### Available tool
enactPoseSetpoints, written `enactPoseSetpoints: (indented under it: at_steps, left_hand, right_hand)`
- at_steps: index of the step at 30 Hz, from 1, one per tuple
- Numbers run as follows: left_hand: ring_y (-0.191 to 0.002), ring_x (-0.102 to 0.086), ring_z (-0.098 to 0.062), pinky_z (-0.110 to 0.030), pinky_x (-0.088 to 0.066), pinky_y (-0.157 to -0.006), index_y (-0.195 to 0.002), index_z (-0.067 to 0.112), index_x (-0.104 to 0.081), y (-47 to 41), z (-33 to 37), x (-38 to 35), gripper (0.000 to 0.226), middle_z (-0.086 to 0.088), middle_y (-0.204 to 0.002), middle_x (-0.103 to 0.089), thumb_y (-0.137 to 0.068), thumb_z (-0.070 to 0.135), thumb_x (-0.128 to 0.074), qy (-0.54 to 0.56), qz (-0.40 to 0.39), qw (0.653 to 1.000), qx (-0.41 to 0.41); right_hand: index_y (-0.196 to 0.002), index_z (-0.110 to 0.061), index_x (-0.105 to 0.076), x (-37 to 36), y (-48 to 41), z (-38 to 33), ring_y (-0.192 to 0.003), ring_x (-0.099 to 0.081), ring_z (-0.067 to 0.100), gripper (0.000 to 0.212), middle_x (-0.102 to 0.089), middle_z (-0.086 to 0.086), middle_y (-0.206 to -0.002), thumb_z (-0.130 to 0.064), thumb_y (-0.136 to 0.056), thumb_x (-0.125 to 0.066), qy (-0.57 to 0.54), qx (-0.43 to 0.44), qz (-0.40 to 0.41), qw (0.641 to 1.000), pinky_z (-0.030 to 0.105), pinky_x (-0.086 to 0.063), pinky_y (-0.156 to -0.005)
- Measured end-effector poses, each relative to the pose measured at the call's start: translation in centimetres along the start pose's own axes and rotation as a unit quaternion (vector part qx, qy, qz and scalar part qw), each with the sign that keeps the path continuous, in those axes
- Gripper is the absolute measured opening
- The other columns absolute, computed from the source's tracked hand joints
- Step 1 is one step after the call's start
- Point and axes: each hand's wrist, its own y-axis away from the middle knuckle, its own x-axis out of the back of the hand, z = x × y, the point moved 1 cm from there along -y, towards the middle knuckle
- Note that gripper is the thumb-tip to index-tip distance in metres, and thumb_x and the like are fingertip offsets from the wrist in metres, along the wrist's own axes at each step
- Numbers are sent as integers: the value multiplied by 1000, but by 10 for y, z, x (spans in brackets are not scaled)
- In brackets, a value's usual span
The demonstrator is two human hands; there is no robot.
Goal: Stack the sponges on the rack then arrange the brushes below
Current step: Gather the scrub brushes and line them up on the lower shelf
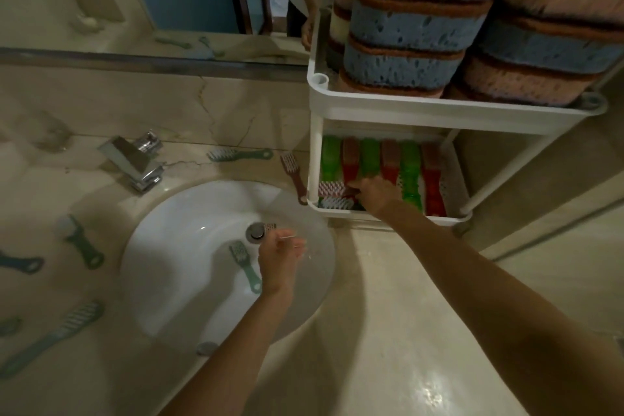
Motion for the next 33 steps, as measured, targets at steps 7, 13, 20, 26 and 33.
enactPoseSetpoints:
  at_steps: [7, 13, 20, 26, 33]
  left_hand:
    - [-58, -59, -16, -25, -49, -62, -70, 13, -54, 1, -10, -3, 31, -8, -66, -60, -85, -12, -42, 6, -20, 1000, 3]
    - [-63, -57, -18, -9, -44, -42, -73, 14, -54, 4, -7, 2, 27, -10, -73, -61, -88, -6, -43, 3, -10, 1000, 12]
    - [-61, -56, -20, -14, -47, -46, -73, 12, -55, 9, -9, 24, 28, -11, -71, -59, -87, -9, -42, 5, 6, 1000, 15]
    - [-57, -56, -17, -21, -48, -56, -72, 13, -54, 14, -7, 59, 26, -5, -63, -61, -88, -6, -45, 12, 22, 1000, 18]
    - [-63, -58, -17, -22, -48, -61, -74, 17, -55, -8, -7, 152, 26, -5, -74, -61, -91, 0, -44, -23, 53, 998, -23]
  right_hand:
    - [-135, -26, -50, -10, 2, 8, -125, -44, 34, 49, -37, 20, -140, -2, -93, -41, -65, -4, 16, 998, 37, -36, -105]
    - [-129, -20, -56, -13, 7, 8, -125, -44, 32, 45, -46, 19, -133, 0, -91, -43, -116, -23, 53, 992, 35, -36, -107]
    - [-115, -2, -63, -27, 30, -18, -111, -49, 40, 42, -56, 22, -115, 11, -76, -51, -166, -39, 254, 952, 45, -43, -97]
    - [-100, 5, -65, -57, 78, -87, -95, -49, 25, 45, -60, 24, -98, -4, -72, -30, -275, 63, 335, 899, 34, -46, -79]
    - [-105, 0, -66, -94, 100, -198, -102, -63, 34, 34, -63, 19, -113, 7, -79, -44, -338, 97, 158, 923, 34, -47, -90]
